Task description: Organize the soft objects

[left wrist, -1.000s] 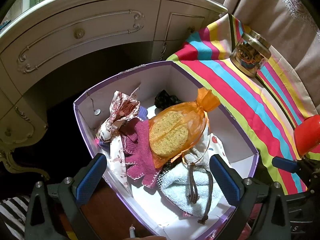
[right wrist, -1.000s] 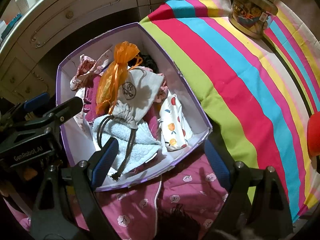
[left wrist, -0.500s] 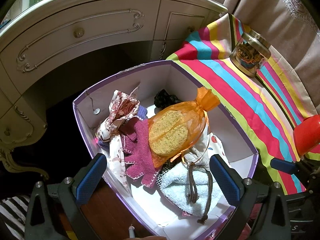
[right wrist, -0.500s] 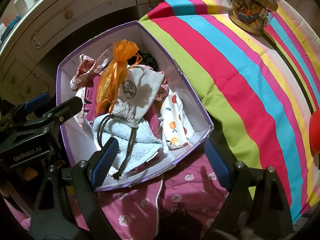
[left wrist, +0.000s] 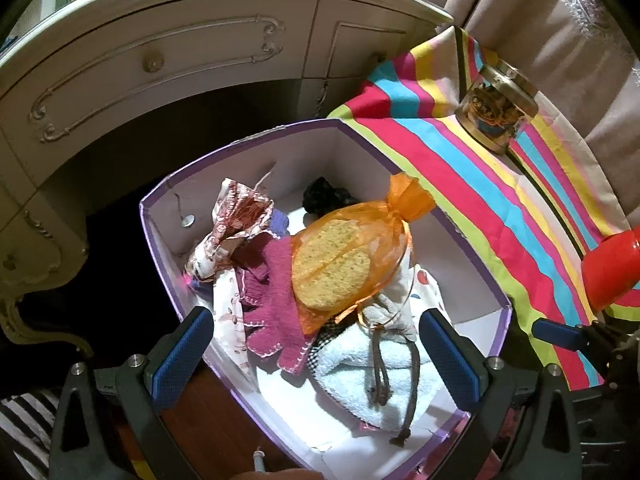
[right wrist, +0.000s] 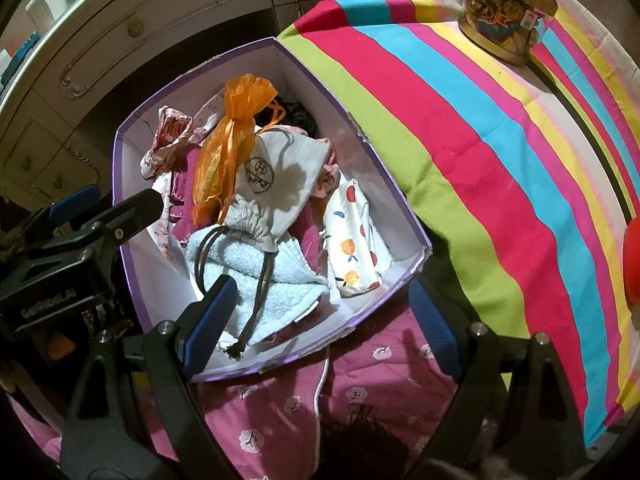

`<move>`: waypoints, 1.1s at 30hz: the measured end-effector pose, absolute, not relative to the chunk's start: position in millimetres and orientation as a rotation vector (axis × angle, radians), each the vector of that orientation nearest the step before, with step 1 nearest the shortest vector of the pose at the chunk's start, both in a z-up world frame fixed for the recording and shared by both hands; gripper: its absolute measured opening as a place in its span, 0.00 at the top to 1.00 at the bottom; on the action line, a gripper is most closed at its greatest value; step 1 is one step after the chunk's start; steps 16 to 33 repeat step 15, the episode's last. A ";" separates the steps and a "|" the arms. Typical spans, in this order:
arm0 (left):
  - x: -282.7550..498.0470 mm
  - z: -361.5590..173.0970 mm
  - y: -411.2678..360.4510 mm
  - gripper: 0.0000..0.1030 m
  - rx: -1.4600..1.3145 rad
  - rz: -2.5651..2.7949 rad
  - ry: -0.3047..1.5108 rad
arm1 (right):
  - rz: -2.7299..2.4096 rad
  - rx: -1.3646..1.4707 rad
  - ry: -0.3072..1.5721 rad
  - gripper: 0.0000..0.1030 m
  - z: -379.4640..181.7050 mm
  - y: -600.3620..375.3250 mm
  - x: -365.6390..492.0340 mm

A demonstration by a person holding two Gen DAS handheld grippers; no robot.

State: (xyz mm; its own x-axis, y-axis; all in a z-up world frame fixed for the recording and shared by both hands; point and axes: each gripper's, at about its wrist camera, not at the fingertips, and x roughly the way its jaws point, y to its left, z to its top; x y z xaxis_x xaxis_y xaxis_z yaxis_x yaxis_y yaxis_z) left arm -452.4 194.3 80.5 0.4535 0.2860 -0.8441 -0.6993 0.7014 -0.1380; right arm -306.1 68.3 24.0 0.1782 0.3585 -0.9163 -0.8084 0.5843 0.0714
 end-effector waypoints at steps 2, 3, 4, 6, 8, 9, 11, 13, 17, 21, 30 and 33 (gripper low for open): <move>-451.5 81.0 193.3 0.00 -0.502 0.645 0.913 | 0.872 -0.490 1.107 0.13 23.6 69.3 -306.4; -451.3 81.4 192.5 0.00 -0.497 0.643 0.911 | 0.871 -0.489 1.107 0.13 23.7 69.6 -306.2; -451.2 81.5 192.5 0.00 -0.499 0.639 0.910 | 0.872 -0.489 1.108 0.13 23.5 69.8 -306.5; -450.8 81.2 192.7 0.00 -0.501 0.635 0.912 | 0.872 -0.487 1.111 0.13 22.9 70.5 -307.0; -450.8 80.4 194.1 0.00 -0.509 0.631 0.914 | 0.875 -0.489 1.114 0.13 21.8 69.7 -307.1; -450.7 79.9 195.2 0.00 -0.517 0.627 0.916 | 0.877 -0.490 1.115 0.13 21.2 69.2 -307.0; -450.5 77.6 198.9 0.00 -0.547 0.619 0.926 | 0.880 -0.490 1.118 0.13 20.4 67.8 -306.5; -452.5 76.0 202.1 0.00 -0.559 0.634 0.913 | 0.882 -0.491 1.120 0.13 20.1 66.5 -305.9; -453.0 77.1 199.8 0.00 -0.514 0.681 0.905 | 0.883 -0.492 1.119 0.13 20.1 65.0 -305.3; -453.0 77.1 199.8 0.00 -0.514 0.681 0.905 | 0.883 -0.492 1.119 0.13 20.1 65.0 -305.3; -453.0 77.1 199.8 0.00 -0.514 0.681 0.905 | 0.883 -0.492 1.119 0.13 20.1 65.0 -305.3; -453.0 77.1 199.8 0.00 -0.514 0.681 0.905 | 0.883 -0.492 1.119 0.13 20.1 65.0 -305.3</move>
